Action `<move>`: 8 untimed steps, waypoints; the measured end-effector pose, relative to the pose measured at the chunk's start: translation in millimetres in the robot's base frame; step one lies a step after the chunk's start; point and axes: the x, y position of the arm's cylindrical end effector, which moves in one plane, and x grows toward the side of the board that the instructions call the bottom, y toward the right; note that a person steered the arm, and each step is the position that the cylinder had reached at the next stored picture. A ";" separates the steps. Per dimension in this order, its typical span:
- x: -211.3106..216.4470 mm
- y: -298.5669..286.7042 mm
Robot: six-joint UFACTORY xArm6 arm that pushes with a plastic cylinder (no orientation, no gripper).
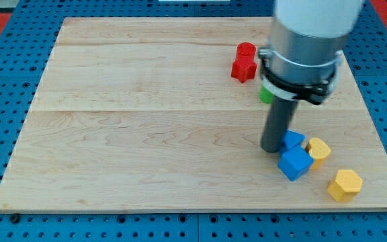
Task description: Push the green circle towards the bottom left corner
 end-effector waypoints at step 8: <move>-133.8 -20.6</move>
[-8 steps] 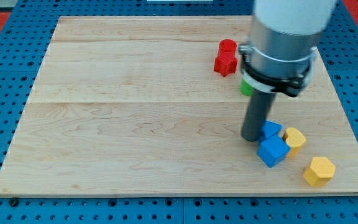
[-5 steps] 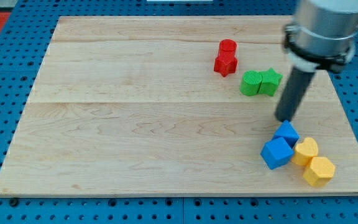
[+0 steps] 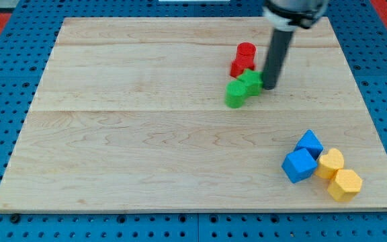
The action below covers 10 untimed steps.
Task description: Push the green circle towards the bottom left corner
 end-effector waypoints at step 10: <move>84.5 -322.3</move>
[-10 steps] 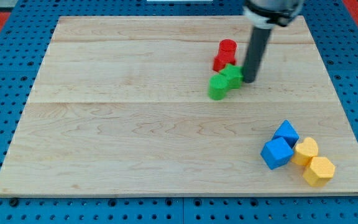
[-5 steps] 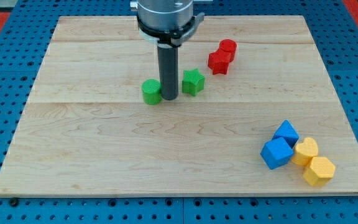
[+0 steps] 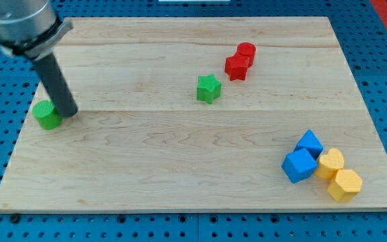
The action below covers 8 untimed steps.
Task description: Push the green circle towards the bottom left corner
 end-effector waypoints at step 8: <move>60.7 -39.9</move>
